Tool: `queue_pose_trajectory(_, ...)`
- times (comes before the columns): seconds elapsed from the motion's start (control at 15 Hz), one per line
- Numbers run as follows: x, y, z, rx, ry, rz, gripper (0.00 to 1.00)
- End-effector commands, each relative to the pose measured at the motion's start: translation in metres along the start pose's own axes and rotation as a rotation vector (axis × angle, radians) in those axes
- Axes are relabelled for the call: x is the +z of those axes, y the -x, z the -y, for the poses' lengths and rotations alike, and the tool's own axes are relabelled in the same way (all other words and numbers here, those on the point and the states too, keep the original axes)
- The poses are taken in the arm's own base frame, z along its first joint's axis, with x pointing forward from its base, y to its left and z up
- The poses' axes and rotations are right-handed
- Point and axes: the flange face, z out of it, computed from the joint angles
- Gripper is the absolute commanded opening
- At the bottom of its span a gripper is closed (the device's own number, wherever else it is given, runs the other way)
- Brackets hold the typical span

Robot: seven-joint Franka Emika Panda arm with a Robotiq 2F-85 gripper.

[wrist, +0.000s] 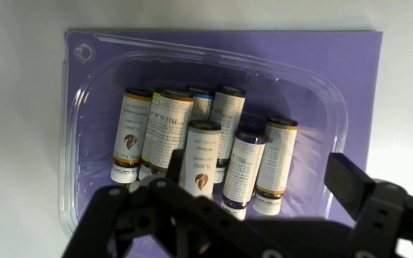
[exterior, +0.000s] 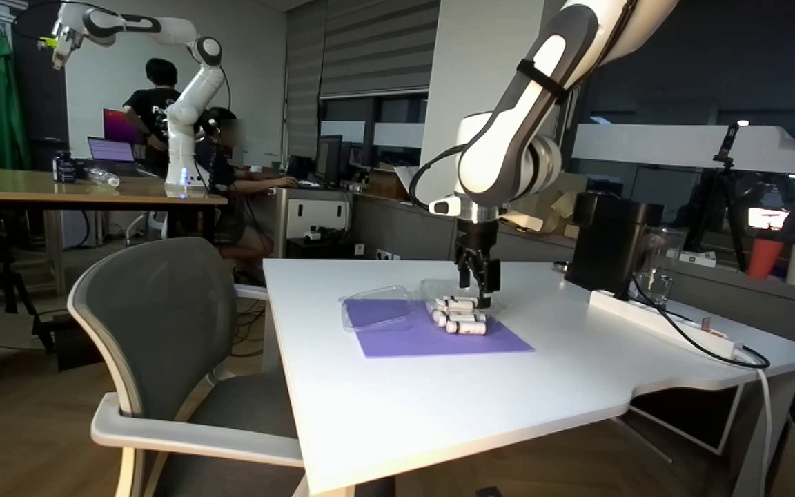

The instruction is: Take one of the object out of the box and put it on the table

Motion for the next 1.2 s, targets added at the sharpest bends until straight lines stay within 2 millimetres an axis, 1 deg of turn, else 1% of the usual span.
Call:
queue_pose_trajectory(0.0, 0.006, -0.003, -0.009, 0.001, 0.019, -0.02, 1.0)
queue_pose_trajectory(0.27, 0.009, -0.005, -0.014, 0.004, 0.035, -0.033, 1.0)
queue_pose_trajectory(0.47, 0.015, -0.008, -0.015, 0.004, 0.038, -0.04, 0.99)
queue_pose_trajectory(0.53, 0.018, -0.009, -0.015, 0.003, 0.037, -0.042, 0.75)
queue_pose_trajectory(0.6, 0.02, -0.009, -0.015, 0.003, 0.037, -0.042, 0.74)
queue_pose_trajectory(0.67, 0.022, -0.01, -0.015, 0.002, 0.034, -0.041, 0.7)
queue_pose_trajectory(0.73, 0.024, -0.01, -0.015, 0.001, 0.033, -0.041, 0.61)
queue_pose_trajectory(0.93, 0.026, -0.01, -0.018, 0.004, 0.038, -0.044, 0.39)
queue_pose_trajectory(1.13, 0.026, -0.011, -0.019, 0.004, 0.041, -0.045, 0.19)
